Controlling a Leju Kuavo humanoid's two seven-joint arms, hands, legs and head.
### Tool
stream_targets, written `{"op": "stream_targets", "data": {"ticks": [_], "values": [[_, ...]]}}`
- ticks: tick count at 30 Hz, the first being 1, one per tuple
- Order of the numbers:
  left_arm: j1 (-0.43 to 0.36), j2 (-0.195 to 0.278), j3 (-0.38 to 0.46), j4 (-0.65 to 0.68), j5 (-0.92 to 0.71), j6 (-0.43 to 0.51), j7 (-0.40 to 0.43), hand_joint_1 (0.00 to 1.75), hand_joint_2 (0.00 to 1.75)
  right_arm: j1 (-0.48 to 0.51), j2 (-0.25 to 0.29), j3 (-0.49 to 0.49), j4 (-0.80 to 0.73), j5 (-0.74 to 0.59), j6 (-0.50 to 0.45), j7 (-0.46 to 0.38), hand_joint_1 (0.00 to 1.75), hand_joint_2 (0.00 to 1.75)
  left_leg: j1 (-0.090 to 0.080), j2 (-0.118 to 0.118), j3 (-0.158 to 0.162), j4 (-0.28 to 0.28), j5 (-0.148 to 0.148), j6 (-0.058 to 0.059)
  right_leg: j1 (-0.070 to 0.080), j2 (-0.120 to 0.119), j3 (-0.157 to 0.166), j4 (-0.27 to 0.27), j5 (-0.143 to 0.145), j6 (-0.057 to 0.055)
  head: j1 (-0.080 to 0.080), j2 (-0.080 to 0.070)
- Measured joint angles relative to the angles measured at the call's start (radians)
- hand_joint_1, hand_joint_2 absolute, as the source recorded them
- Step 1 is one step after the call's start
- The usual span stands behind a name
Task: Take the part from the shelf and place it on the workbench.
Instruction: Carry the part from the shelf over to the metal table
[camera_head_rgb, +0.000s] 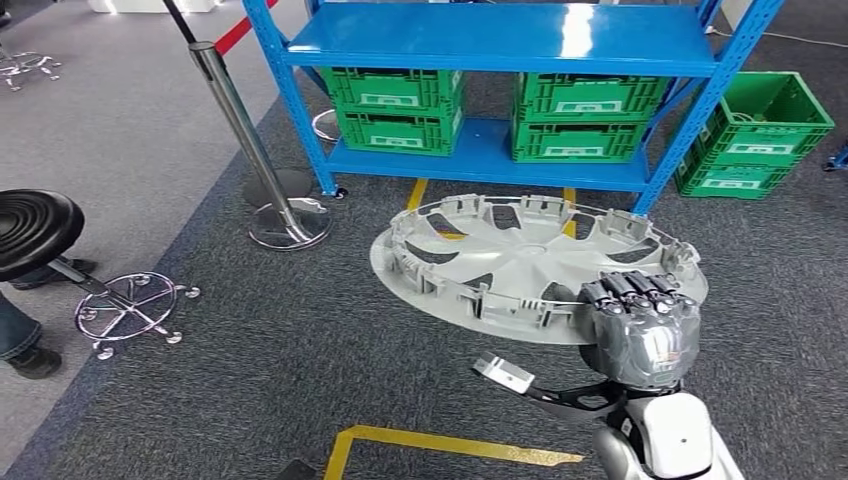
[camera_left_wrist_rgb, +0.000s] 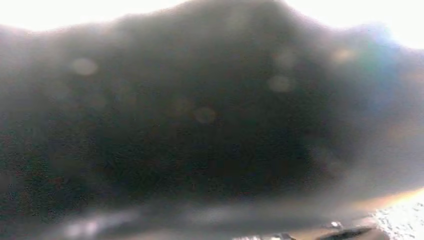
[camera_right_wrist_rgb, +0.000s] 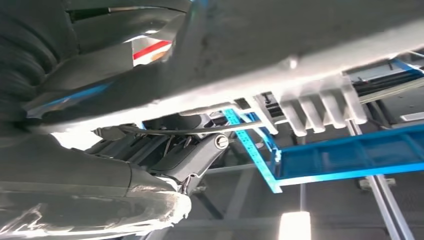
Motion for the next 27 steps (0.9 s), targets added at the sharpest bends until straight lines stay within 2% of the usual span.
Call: {"op": "stream_targets", "data": {"ticks": [1,2,3,4,5,6,8,9,10,12,13,14,16,17,18,19,20,21,22,23,24,25,26,27], "values": [[-0.001,0.000,0.000,0.000,0.000,0.000,0.000,0.00,0.00,0.000,0.000,-0.002,0.000,0.000,0.000,0.000,1.75,1.75,-0.001,0.020,-0.030,0.067,-0.034,-0.001,0.003,-0.011,-0.001,0.000,-0.001,-0.003,-0.003,0.000],[-0.002,0.000,0.000,0.000,0.000,0.000,0.000,0.00,0.00,0.000,0.000,-0.002,0.000,0.000,0.000,-0.001,1.75,1.75,-0.001,0.029,-0.061,0.136,-0.063,-0.001,0.007,-0.023,-0.001,0.000,-0.002,-0.006,-0.004,0.000],[-0.002,0.000,0.000,0.000,0.000,-0.001,0.000,0.00,0.00,0.000,0.000,-0.003,0.000,0.000,0.000,-0.003,1.75,1.75,-0.001,0.033,-0.082,0.184,-0.077,0.001,0.011,-0.035,-0.001,0.000,-0.003,-0.008,-0.004,0.000],[-0.001,-0.001,0.000,0.000,0.000,-0.001,0.000,0.00,0.00,0.000,0.000,-0.004,0.000,0.000,0.000,-0.005,1.75,1.75,-0.003,0.034,-0.088,0.199,-0.073,0.007,0.016,-0.048,0.000,0.000,-0.005,-0.011,-0.004,0.000],[-0.001,-0.001,0.000,0.000,0.000,-0.001,0.000,0.00,0.00,0.000,0.000,-0.006,0.000,0.000,0.000,-0.010,1.75,1.75,-0.006,0.036,-0.076,0.178,-0.053,0.015,0.021,-0.059,0.002,0.000,-0.007,-0.013,-0.004,0.000],[-0.001,-0.001,0.000,0.000,0.000,-0.001,0.000,0.00,0.00,0.000,0.000,-0.007,0.000,0.000,0.000,-0.015,1.75,1.75,-0.012,0.042,-0.047,0.123,-0.020,0.027,0.026,-0.070,0.005,0.000,-0.009,-0.015,-0.004,0.000],[-0.003,0.002,0.000,0.000,-0.003,-0.004,0.001,0.00,0.00,0.000,0.000,-0.010,-0.002,0.000,0.000,-0.027,1.75,1.75,-0.032,0.087,0.017,0.003,0.024,0.062,0.033,-0.090,0.009,0.000,-0.015,-0.017,-0.002,0.000],[-0.005,0.003,0.000,0.000,-0.006,-0.007,0.001,0.00,0.00,0.001,0.001,-0.013,-0.003,0.000,0.000,-0.032,1.75,1.75,-0.041,0.106,0.036,-0.036,0.030,0.075,0.036,-0.101,0.010,0.000,-0.017,-0.015,-0.002,0.000],[-0.006,0.005,0.000,0.000,-0.009,-0.011,0.002,0.00,0.00,0.002,0.001,-0.016,-0.005,0.000,0.000,-0.037,1.75,1.75,-0.048,0.118,0.044,-0.053,0.026,0.084,0.038,-0.114,0.010,-0.001,-0.019,-0.013,0.000,0.000],[-0.005,0.005,0.000,0.000,-0.015,-0.017,0.004,0.00,0.00,0.003,0.002,-0.019,-0.008,0.000,0.000,-0.045,1.75,1.75,-0.047,0.100,0.047,-0.071,0.026,0.084,0.041,-0.136,0.010,-0.004,-0.025,-0.007,-0.001,0.000],[-0.003,0.005,-0.001,0.000,-0.017,-0.019,0.006,0.00,0.00,0.003,0.003,-0.020,-0.010,0.000,0.000,-0.052,1.75,1.75,-0.043,0.088,0.052,-0.082,0.029,0.081,0.040,-0.125,0.009,0.001,-0.032,-0.003,0.000,0.000],[-0.003,0.006,-0.001,0.000,-0.019,-0.020,0.008,0.00,0.00,0.004,0.004,-0.022,-0.012,0.000,0.000,-0.060,1.75,1.75,-0.038,0.076,0.057,-0.092,0.033,0.079,0.038,-0.101,0.001,0.021,-0.047,0.000,0.000,0.000],[-0.006,0.006,-0.003,0.000,-0.022,-0.025,0.012,0.00,0.00,0.006,0.004,-0.031,-0.015,0.000,0.000,-0.081,1.75,1.75,-0.033,0.050,0.062,-0.103,0.038,0.076,0.032,-0.035,-0.048,0.122,-0.098,0.007,0.004,0.000],[-0.009,0.006,-0.003,0.000,-0.024,-0.026,0.014,0.00,0.00,0.007,0.004,-0.035,-0.015,0.000,0.000,-0.090,1.75,1.75,-0.033,0.037,0.062,-0.102,0.038,0.077,0.030,-0.017,-0.084,0.190,-0.123,0.009,0.005,0.000],[-0.010,0.006,-0.004,0.000,-0.026,-0.028,0.016,0.00,0.00,0.009,0.005,-0.038,-0.015,0.000,0.000,-0.097,1.75,1.75,-0.032,0.023,0.062,-0.102,0.038,0.077,0.028,-0.009,-0.116,0.245,-0.137,0.013,0.007,0.000],[-0.010,0.006,-0.005,0.000,-0.027,-0.029,0.018,0.00,0.00,0.012,0.005,-0.041,-0.015,0.000,0.000,-0.102,1.75,1.75,-0.032,0.008,0.064,-0.101,0.038,0.076,0.026,-0.006,-0.134,0.268,-0.130,0.017,0.007,0.000],[-0.010,0.006,-0.005,0.000,-0.027,-0.030,0.019,0.00,0.00,0.014,0.005,-0.042,-0.015,0.000,0.000,-0.105,1.75,1.75,-0.030,-0.008,0.065,-0.099,0.037,0.074,0.023,-0.005,-0.134,0.252,-0.103,0.021,0.006,0.000],[-0.009,0.007,-0.005,0.000,-0.028,-0.030,0.019,0.00,0.00,0.015,0.005,-0.044,-0.015,0.000,0.000,-0.106,1.75,1.75,-0.028,-0.023,0.067,-0.096,0.034,0.070,0.018,-0.001,-0.117,0.202,-0.061,0.026,0.007,0.000],[-0.009,0.007,-0.005,0.000,-0.028,-0.029,0.019,0.00,0.00,0.016,0.005,-0.046,-0.015,0.000,0.000,-0.107,1.75,1.75,-0.025,-0.037,0.067,-0.091,0.031,0.065,0.012,0.010,-0.092,0.138,-0.021,0.031,0.007,0.000],[-0.009,0.007,-0.005,0.000,-0.028,-0.029,0.019,0.00,0.00,0.016,0.006,-0.048,-0.016,0.000,0.000,-0.109,1.75,1.75,-0.024,-0.050,0.064,-0.081,0.027,0.059,0.007,0.033,-0.067,0.080,0.002,0.034,0.008,0.000],[-0.010,0.008,-0.005,0.000,-0.028,-0.028,0.017,0.00,0.00,0.016,0.007,-0.050,-0.017,0.000,0.000,-0.112,1.75,1.75,-0.023,-0.061,0.057,-0.073,0.026,0.052,0.003,0.052,-0.049,0.044,0.012,0.033,0.009,0.000],[-0.011,0.009,-0.005,0.000,-0.028,-0.027,0.016,0.00,0.00,0.016,0.010,-0.052,-0.018,0.000,0.000,-0.115,1.75,1.75,-0.022,-0.071,0.050,-0.066,0.026,0.046,0.002,0.066,-0.041,0.028,0.009,0.029,0.010,0.000],[-0.010,0.010,-0.005,0.000,-0.027,-0.027,0.014,0.00,0.00,0.016,0.013,-0.053,-0.019,0.000,0.000,-0.118,1.75,1.75,-0.022,-0.081,0.042,-0.061,0.028,0.041,0.004,0.072,-0.038,0.025,0.004,0.024,0.010,0.000],[-0.008,0.012,-0.005,0.000,-0.027,-0.027,0.013,0.00,0.00,0.015,0.016,-0.054,-0.020,0.000,0.000,-0.120,1.75,1.75,-0.020,-0.088,0.037,-0.060,0.029,0.036,0.004,0.061,-0.037,0.027,0.004,0.017,0.009,0.000]]}}
